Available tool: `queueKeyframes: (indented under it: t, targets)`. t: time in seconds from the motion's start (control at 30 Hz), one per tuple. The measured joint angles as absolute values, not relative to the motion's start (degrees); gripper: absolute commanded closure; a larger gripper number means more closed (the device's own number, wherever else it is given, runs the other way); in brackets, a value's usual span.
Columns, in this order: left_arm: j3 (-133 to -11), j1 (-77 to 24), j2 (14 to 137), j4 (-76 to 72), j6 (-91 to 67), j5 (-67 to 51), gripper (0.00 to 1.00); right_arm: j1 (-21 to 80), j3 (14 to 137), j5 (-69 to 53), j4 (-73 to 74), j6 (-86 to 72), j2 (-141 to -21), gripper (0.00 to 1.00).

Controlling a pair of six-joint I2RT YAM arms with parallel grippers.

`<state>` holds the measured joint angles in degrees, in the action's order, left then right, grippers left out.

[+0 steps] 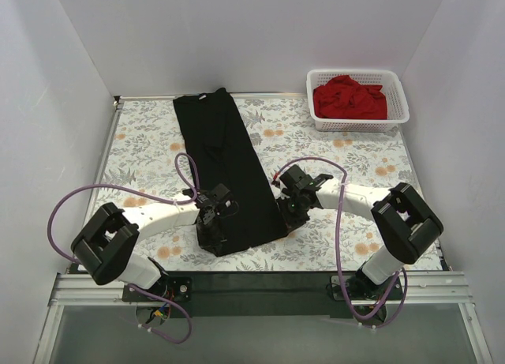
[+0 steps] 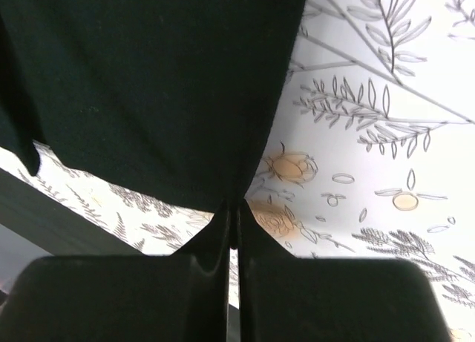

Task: Fold and stack the t-shirts
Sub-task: Fold the tshirt

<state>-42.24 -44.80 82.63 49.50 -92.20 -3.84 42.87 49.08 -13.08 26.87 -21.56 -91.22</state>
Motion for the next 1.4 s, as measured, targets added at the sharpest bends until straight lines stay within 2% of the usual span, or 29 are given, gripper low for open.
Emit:
queueKeyframes:
  t: [0.17,0.43,0.57,0.73,0.93,1.13,1.4]
  targets:
    - [-40.4,-46.3,79.5,50.9,-90.9,-7.6,1.0,43.0,48.7,-13.3,31.5,-19.8,-88.2,0.99]
    - [-40.1,-58.3,71.9,53.7,-92.8,-16.4,1.0,43.7,44.6,-16.1,41.5,-18.1,-77.0,0.99]
    - [-41.7,-59.5,69.0,56.6,-94.7,-17.0,1.0,43.7,45.6,-16.9,46.1,-17.9,-73.8,0.99]
    - [-45.6,-53.8,68.4,58.3,-95.2,-13.4,1.0,43.4,56.4,-12.6,49.7,-16.5,-78.0,0.99]
    - [-47.2,-39.9,69.5,55.8,-91.4,-6.2,1.0,41.6,73.6,-7.6,49.8,-13.3,-90.5,0.99]
    - [-49.8,-32.6,74.4,50.9,-85.3,1.3,1.0,40.4,89.2,-4.8,49.0,-9.1,-101.5,0.99]
    - [-53.8,-25.3,77.1,44.8,-78.6,8.1,1.0,39.7,98.4,-3.3,45.9,-5.2,-111.8,0.99]
